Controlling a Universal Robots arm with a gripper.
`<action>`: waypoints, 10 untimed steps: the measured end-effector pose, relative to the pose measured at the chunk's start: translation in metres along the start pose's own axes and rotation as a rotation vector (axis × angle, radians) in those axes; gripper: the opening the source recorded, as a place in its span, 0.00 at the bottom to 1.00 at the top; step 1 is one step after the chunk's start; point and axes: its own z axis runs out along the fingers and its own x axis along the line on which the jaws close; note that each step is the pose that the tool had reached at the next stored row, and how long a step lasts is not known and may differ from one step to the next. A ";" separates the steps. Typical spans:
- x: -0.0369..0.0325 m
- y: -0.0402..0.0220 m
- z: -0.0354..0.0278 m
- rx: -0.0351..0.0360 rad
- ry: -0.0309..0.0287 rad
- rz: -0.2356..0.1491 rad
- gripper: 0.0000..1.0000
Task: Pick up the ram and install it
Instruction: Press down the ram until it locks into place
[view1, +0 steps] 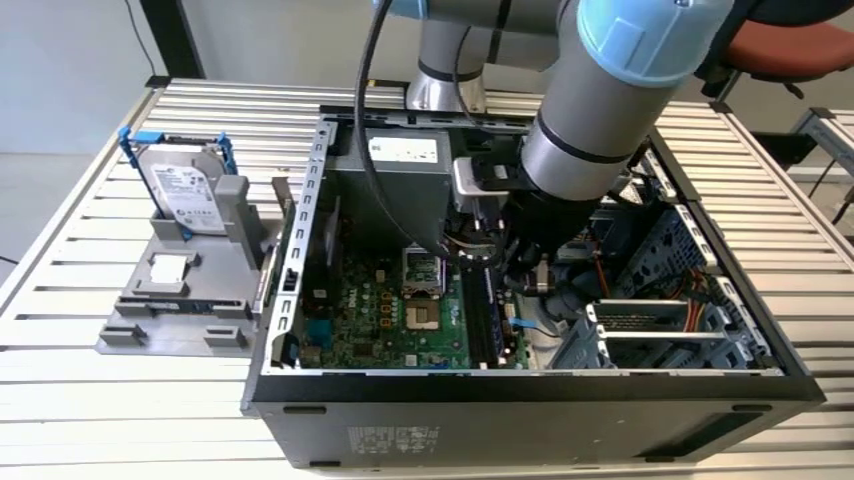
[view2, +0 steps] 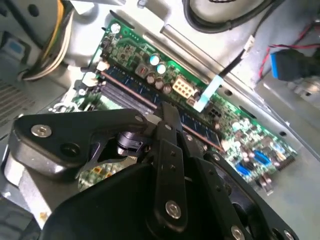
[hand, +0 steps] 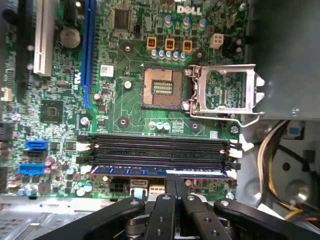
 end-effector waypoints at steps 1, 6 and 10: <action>-0.0003 0.0002 -0.0044 0.0001 -0.0003 0.000 0.00; -0.0020 0.0013 -0.0270 0.0001 -0.0003 0.001 0.00; -0.0034 0.0021 -0.0455 0.0001 -0.0001 0.001 0.00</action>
